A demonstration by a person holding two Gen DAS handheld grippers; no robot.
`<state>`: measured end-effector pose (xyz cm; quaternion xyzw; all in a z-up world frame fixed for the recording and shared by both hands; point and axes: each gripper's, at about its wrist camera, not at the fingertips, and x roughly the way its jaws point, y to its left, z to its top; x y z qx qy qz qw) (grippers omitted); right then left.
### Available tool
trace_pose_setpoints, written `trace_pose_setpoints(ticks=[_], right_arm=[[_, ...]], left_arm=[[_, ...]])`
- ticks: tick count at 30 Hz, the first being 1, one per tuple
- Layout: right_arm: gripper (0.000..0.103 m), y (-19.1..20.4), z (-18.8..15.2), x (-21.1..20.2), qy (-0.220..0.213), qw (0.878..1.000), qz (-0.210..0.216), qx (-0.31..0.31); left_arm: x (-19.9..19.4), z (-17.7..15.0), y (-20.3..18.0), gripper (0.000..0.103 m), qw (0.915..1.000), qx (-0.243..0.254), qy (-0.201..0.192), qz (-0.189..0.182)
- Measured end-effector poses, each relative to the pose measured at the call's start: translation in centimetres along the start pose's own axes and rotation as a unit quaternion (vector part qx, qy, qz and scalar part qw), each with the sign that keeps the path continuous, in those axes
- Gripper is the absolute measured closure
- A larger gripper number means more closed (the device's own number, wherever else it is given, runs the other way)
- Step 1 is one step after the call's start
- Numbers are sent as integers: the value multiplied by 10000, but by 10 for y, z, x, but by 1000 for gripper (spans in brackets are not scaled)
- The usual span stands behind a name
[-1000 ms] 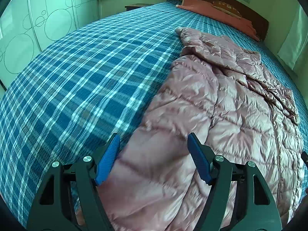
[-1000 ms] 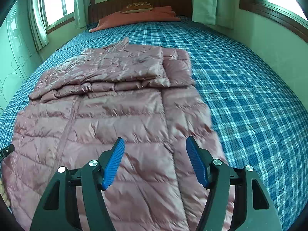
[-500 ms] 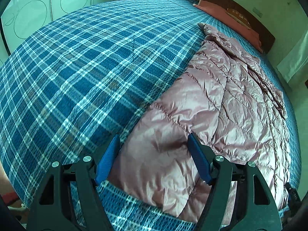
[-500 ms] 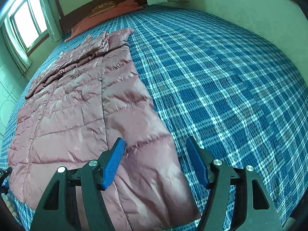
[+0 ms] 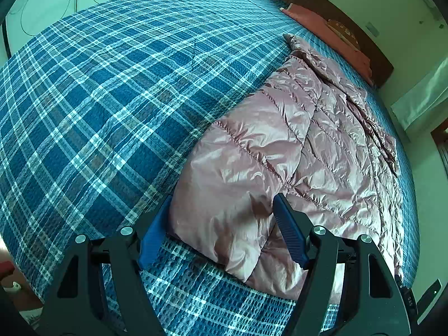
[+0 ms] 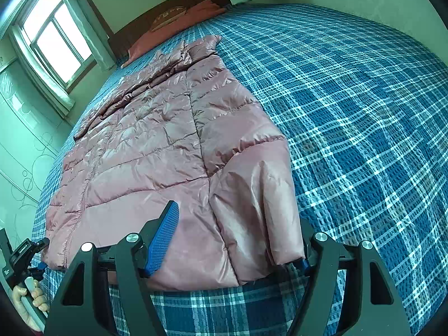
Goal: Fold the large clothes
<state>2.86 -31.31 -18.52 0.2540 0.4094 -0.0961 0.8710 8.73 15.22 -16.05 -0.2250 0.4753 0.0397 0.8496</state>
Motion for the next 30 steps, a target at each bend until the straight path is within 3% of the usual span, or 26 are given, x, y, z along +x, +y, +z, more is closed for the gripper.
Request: trace_pose_setpoints(ticks=[14, 19, 23, 27, 30], right_arm=[[34, -11, 0, -7, -113, 9976, 458, 507], [35, -7, -1, -5, -152, 9975, 495, 486], [44, -6, 1, -6, -194, 9967, 580, 528], [44, -13, 2, -2, -128, 9951, 659, 723], [44, -19, 3, 4, -154, 9923, 759, 969]], left_arm=[[-4, 4, 29, 34, 9918, -967, -74, -827], [-1, 3, 20, 34, 9912, -888, -85, -975], [7, 8, 14, 46, 9889, -906, -51, -1176], [13, 8, 17, 51, 9898, -928, -72, -1078], [20, 11, 6, 50, 9947, -549, -43, -872]])
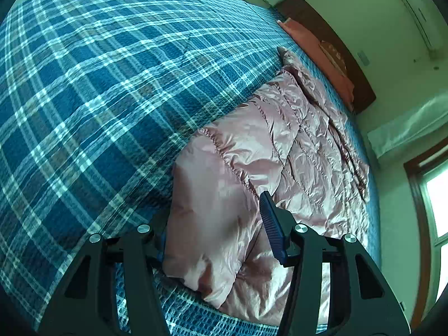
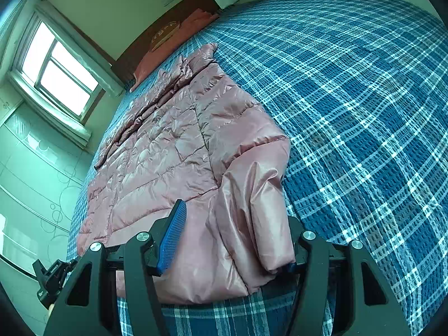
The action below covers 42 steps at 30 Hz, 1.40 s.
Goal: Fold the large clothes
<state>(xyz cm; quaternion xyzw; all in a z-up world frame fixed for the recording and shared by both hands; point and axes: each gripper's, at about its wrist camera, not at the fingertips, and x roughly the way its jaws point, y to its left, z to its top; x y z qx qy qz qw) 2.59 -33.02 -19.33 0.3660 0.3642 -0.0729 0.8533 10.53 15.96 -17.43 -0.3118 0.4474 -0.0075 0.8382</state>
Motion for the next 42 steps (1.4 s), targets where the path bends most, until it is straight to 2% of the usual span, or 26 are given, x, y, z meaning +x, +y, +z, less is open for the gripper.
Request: trace_pose_setpoints(ticks=[2, 3, 4, 5, 6, 8, 10, 13, 17, 28, 37, 42], right_arm=[[44, -1, 1, 3, 47, 9999, 41, 96], [44, 0, 1, 2, 51, 9999, 53, 92], [44, 1, 0, 1, 72, 9999, 68, 60], [44, 2, 0, 1, 97, 9999, 77, 16], [46, 2, -2, 0, 99, 9999, 88, 1], [55, 2, -3, 1, 128, 9999, 60, 16], [73, -1, -3, 2, 159, 9998, 88, 106], [82, -3, -3, -1, 153, 9993, 275, 218], [85, 1, 0, -10, 54, 9987, 461, 221], [89, 12, 0, -42, 15, 9928, 1143, 349], [90, 35, -3, -104, -236, 9840, 1761, 119], [90, 47, 14, -125, -468, 9779, 2038, 51]], left_arm=[[0, 0, -7, 50, 9997, 220, -27, 43], [0, 0, -8, 54, 9997, 223, -24, -33], [1, -1, -8, 67, 9998, 195, 8, -93], [3, -1, -7, 76, 9998, 167, 79, -123], [4, -2, -7, 78, 9998, 160, 93, -116], [4, -4, -7, 86, 9997, 190, 64, -142], [3, -3, -9, 89, 9995, 232, 58, -186], [-1, -1, -11, 93, 9992, 254, -7, -302], [-12, 3, -11, 95, 9984, 157, -150, -519], [-54, 4, -22, 97, 9942, 296, -410, -947], [-114, -3, -30, 98, 9860, 465, -626, -1475], [-135, 4, -45, 98, 9807, 609, -803, -1676]])
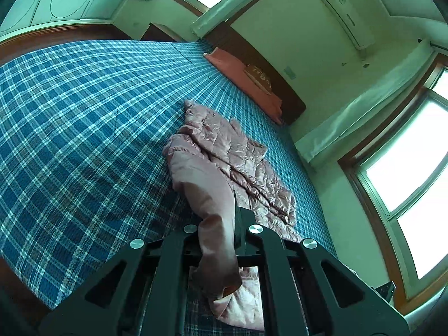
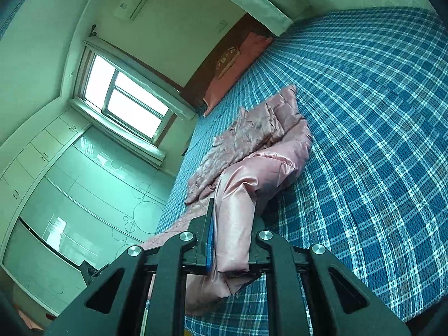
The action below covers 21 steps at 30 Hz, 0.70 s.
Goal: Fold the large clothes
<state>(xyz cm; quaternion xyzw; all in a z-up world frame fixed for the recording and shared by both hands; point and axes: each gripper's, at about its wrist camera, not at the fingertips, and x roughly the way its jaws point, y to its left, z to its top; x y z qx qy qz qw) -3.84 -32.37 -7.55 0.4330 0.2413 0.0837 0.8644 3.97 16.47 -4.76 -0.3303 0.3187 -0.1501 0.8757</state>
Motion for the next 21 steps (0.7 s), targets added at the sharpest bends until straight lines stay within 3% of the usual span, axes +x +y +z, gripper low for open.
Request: trace_pose_setpoints(ticks=[4, 10, 21], right_arm=[[90, 4, 32, 21, -53, 9998, 191, -29], [90, 4, 103, 93, -101, 9995, 306, -58], [90, -27, 217, 272, 63, 9988, -491, 30]], left_arm=[[19, 23, -18, 98, 9997, 218, -11, -71], [93, 78, -35, 98, 9992, 393, 9, 21], [289, 168, -43, 97, 9924, 714, 200, 987]])
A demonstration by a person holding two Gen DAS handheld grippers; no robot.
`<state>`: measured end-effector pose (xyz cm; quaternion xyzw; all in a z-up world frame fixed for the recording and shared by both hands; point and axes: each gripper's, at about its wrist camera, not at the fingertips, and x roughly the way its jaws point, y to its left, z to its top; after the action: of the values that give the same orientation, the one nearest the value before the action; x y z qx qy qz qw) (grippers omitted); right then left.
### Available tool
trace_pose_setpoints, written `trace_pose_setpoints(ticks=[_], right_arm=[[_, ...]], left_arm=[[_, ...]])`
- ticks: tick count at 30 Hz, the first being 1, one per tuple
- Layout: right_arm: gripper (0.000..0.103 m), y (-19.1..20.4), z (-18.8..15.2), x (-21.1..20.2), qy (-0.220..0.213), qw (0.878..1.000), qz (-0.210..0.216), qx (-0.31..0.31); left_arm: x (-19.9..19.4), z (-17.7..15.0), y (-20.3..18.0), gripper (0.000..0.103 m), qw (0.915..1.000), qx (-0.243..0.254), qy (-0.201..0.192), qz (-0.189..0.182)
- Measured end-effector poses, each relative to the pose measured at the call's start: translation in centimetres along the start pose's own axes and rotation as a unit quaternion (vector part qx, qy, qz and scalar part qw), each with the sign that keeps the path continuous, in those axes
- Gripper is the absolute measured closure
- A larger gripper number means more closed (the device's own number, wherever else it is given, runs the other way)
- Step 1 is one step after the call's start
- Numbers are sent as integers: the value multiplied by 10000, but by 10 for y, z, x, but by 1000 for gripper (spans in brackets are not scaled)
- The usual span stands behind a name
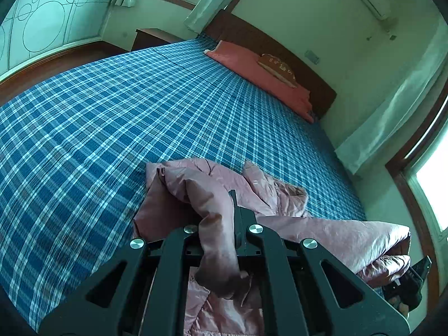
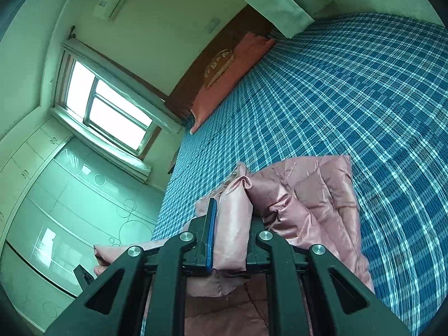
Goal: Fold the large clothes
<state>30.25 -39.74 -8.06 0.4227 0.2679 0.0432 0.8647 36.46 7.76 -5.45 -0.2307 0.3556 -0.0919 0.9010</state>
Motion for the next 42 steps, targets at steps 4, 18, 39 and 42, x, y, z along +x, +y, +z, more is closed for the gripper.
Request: trace_pose_setpoints(ticks=[4, 18, 39, 42], right_arm=[[90, -19, 28, 57, 100, 9992, -383, 73], [39, -41, 50, 112, -65, 9979, -648, 6], [40, 79, -35, 239, 1096, 9378, -1599, -2879], [40, 59, -36, 262, 1259, 9358, -1798, -2757]], left_arm=[[58, 22, -3, 97, 9993, 132, 43, 354], [137, 39, 8, 60, 9975, 133, 405, 559], [177, 15, -38, 34, 9816, 1514, 304, 1122], [203, 14, -33, 34, 9779, 1513, 514, 1350]])
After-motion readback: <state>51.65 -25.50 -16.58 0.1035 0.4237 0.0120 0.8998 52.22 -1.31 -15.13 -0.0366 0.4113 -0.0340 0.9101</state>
